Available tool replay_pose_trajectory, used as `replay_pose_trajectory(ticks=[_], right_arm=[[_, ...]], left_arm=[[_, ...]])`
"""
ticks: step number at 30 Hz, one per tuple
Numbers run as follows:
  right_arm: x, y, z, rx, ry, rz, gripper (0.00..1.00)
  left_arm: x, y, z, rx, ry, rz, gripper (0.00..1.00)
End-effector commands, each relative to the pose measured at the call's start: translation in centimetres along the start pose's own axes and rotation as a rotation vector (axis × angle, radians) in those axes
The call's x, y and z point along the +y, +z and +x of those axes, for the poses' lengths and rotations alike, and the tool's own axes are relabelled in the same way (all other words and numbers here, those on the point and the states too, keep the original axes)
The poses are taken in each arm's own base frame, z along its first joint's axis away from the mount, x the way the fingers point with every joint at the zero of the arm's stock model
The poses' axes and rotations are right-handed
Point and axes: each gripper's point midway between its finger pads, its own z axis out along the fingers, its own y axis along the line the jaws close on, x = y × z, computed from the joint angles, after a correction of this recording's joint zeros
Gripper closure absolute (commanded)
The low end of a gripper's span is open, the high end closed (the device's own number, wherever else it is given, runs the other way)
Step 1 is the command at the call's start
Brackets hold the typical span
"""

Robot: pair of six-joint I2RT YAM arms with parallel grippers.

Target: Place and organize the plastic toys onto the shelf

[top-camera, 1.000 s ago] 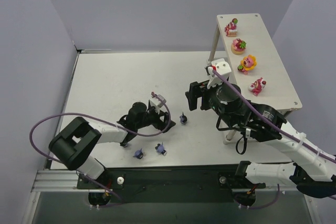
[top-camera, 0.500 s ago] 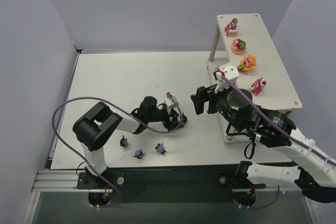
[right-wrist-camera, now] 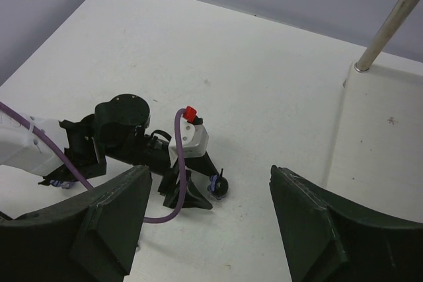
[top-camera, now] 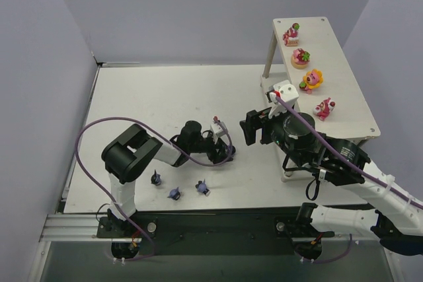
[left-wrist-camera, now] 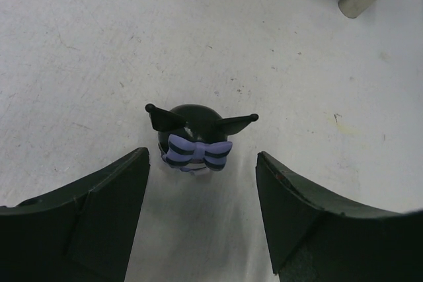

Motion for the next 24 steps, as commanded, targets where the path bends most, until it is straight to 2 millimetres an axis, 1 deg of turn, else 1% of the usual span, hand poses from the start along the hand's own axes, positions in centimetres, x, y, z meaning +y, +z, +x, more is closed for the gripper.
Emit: replay_pose_trajectory(ticks=[1,2,5,9,12,17,20,24], right_arm=[[-0.9,-0.1,-0.6,-0.030,-0.005,0.036,0.27],[-0.9,-0.1,-0.5,-0.029,-0.006,0.038,0.26],[-1.0,0.0,-0.4,-0.026,-0.007,0.041,0.26],[-1.1,0.0,-0.4,-0.027,-0.010,0.046,0.26],[-1.3,0.0,-0.3,-0.026,-0.010,0.051,0.26],[-1.4,0.1,-0.3,-0.024,-0.017,0.057,0.26],[-1.5,0.1,-0.2,-0.023,-0.020,0.059,0.26],[-1.7,0.0,-0.2,-0.023,-0.021,0.065,0.26]], left_arm=[[0.1,1.1,-2.3,-0.064,0.053,0.019,0.28],[0.2,1.2,-2.1,-0.057,0.048,0.019,0.31],[0.4,1.5,-2.3,-0.061,0.046,0.022,0.35],[0.7,1.6,-2.3,-0.064,0.048,0.010,0.38],[0.8,1.6,-2.3,-0.066,0.047,0.001,0.39],[1.2,1.8,-2.9,-0.084,0.050,-0.016,0.39],[1.1,1.9,-2.9,-0.090,0.050,-0.012,0.39],[1.1,2.1,-2.9,-0.092,0.046,-0.003,0.46]])
